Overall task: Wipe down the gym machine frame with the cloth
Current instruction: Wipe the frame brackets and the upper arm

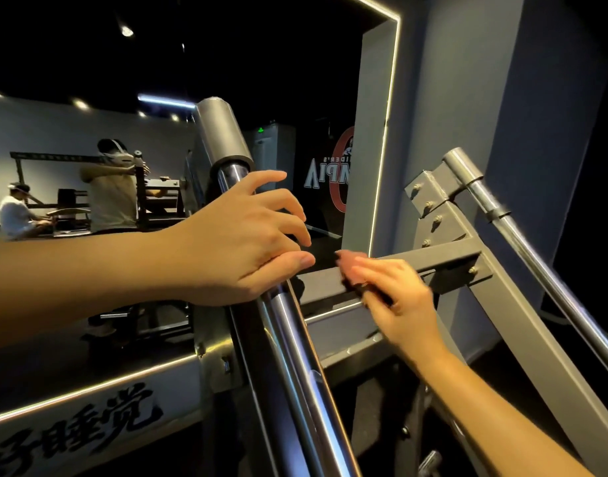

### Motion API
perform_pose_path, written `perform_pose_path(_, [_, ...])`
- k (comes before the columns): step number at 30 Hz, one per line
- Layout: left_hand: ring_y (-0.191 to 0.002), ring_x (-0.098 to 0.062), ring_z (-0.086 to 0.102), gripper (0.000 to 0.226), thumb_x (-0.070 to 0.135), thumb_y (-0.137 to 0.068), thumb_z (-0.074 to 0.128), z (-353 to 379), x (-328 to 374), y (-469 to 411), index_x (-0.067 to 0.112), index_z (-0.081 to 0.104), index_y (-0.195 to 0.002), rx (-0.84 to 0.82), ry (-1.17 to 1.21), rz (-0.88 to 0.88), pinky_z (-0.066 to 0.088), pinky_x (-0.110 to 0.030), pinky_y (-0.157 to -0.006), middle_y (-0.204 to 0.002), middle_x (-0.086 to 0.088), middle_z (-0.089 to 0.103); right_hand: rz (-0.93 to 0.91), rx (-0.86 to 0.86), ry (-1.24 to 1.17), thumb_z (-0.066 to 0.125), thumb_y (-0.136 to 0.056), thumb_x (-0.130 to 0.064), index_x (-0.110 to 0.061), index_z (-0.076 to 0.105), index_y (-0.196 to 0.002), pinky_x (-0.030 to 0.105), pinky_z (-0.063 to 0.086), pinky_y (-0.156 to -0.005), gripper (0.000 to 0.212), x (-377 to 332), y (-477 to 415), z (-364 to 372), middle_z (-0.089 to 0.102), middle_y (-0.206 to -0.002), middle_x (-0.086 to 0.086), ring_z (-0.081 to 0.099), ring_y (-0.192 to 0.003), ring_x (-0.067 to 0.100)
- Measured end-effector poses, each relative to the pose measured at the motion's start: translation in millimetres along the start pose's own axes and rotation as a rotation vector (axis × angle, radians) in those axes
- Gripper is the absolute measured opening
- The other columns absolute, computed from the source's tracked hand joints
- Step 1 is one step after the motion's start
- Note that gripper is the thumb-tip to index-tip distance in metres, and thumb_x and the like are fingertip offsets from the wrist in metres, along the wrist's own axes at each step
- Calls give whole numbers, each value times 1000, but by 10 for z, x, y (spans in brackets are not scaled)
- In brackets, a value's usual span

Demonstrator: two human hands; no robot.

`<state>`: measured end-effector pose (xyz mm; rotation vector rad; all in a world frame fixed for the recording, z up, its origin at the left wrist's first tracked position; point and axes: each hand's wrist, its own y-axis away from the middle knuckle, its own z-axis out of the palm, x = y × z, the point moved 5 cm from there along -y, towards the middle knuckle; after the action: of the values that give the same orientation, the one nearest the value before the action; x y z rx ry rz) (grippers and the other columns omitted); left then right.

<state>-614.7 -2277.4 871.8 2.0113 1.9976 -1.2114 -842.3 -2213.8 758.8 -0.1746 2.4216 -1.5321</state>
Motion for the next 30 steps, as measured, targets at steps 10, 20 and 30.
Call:
perform_pose_path(10, [-120, -8, 54, 64, 48, -109, 17, 18, -8, 12, 36, 79, -98, 76, 53, 21, 20, -46, -122, -112, 17, 71, 83, 38, 2, 72, -92, -15, -15, 76, -117, 26, 53, -90, 25, -457, -123, 48, 73, -109, -6, 62, -103, 9])
perform_pose_path(20, [-120, -7, 54, 63, 47, -108, 19, 5, 0, 9, 34, 80, -97, 85, 82, 17, 18, -44, -123, -113, 16, 72, 243, 35, 175, 69, -94, -12, -9, 76, -111, 35, 56, -86, 19, -105, -241, -61, 64, -101, 4, 60, -99, 22])
perform_pose_path(30, [-115, -10, 57, 57, 47, -107, 22, -43, 28, 15, 30, 76, -114, 98, 145, -22, 20, -40, -120, -108, 14, 72, 262, -154, -267, 70, -95, -11, -12, 78, -102, 18, 50, -76, 11, -1012, -70, 72, 65, -90, -9, 64, -88, 9])
